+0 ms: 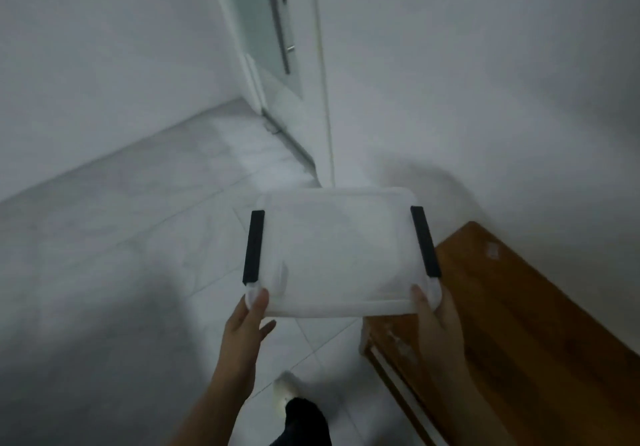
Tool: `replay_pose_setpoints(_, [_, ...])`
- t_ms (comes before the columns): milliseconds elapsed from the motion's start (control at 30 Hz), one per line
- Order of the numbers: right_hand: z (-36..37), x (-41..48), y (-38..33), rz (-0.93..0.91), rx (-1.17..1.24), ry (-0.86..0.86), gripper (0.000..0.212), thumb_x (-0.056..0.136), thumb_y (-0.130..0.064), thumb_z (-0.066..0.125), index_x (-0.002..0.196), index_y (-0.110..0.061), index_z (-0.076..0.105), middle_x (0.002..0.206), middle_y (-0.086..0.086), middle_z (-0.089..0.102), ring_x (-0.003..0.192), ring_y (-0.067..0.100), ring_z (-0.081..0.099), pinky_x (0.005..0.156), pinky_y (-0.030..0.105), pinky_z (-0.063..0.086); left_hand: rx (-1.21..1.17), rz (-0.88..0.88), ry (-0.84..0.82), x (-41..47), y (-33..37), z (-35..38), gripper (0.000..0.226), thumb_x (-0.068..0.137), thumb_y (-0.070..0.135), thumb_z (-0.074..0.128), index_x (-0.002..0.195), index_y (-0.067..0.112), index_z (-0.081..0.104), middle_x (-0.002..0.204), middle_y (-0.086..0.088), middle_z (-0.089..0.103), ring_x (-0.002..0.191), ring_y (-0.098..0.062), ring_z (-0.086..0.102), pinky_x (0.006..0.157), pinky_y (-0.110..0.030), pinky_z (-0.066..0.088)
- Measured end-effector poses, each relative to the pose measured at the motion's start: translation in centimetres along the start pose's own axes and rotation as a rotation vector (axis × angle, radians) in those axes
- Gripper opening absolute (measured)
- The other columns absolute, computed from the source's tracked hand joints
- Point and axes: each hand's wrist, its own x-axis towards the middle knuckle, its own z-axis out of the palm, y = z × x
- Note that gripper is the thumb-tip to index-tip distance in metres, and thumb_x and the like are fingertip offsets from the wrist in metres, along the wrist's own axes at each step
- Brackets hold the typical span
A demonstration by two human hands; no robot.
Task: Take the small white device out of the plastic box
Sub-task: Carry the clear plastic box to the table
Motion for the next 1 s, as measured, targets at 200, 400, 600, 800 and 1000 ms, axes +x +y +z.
replay_pose_setpoints(200, [1.0, 1.4, -5.3, -0.164, -0.215, -0.073, 0.057, 0.096, -0.046, 0.059, 0.148, -0.027, 0.045, 0.139, -0.005, 0.055, 0.133, 0.023, 0.051, 0.109, 0.04, 0.04, -0.304, 0.061, 0.26, 3.3, 2.1, -14.8, 0.042, 0.098, 0.031, 0.058, 0.138, 0.017, 0.059, 0.136, -0.002, 0.065, 0.129, -0.023, 0.058, 0.108, -0.042, 0.045])
replay_pose_setpoints(400, [19.1, 1.1, -7.1, -0.321, -0.244, -0.359, 0.034, 0.099, -0.036, 0.058, 0.132, -0.037, 0.053, 0.121, -0.025, 0.062, 0.113, -0.003, 0.058, 0.106, 0.032, 0.043, -0.482, 0.17, 0.467, 5.7, 5.4, -28.7, 0.027, 0.101, 0.028, 0.053, 0.126, 0.025, 0.061, 0.119, 0.01, 0.068, 0.115, -0.012, 0.063, 0.112, -0.04, 0.041])
replay_pose_setpoints(600, [34.4, 1.3, -6.3, -0.311, -0.289, -0.526, 0.037, 0.098, -0.04, 0.058, 0.134, -0.035, 0.052, 0.121, -0.024, 0.061, 0.115, 0.002, 0.058, 0.105, 0.03, 0.041, -0.559, 0.184, 0.654, 9.4, 7.0, -40.5, 0.019, 0.101, 0.025, 0.053, 0.114, 0.03, 0.066, 0.101, 0.018, 0.078, 0.104, -0.001, 0.068, 0.111, -0.04, 0.044])
replay_pose_setpoints(800, [51.1, 3.7, -5.2, -0.288, -0.299, -0.635, 0.032, 0.098, -0.043, 0.057, 0.129, -0.044, 0.05, 0.118, -0.028, 0.06, 0.112, -0.003, 0.058, 0.103, 0.028, 0.042, -0.601, 0.198, 0.752, 18.0, 9.3, -52.5, 0.021, 0.101, 0.024, 0.053, 0.117, 0.03, 0.065, 0.104, 0.019, 0.078, 0.117, -0.011, 0.064, 0.113, -0.046, 0.042])
replay_pose_setpoints(1000, [71.1, 5.4, -7.2, -0.261, -0.292, -0.755, 0.043, 0.096, -0.045, 0.059, 0.137, -0.033, 0.055, 0.125, -0.016, 0.067, 0.117, 0.001, 0.061, 0.101, 0.028, 0.046, -0.607, 0.178, 0.872, 26.7, 14.9, -66.0, 0.033, 0.101, 0.027, 0.054, 0.133, 0.023, 0.061, 0.128, 0.004, 0.07, 0.126, -0.017, 0.061, 0.114, -0.049, 0.041])
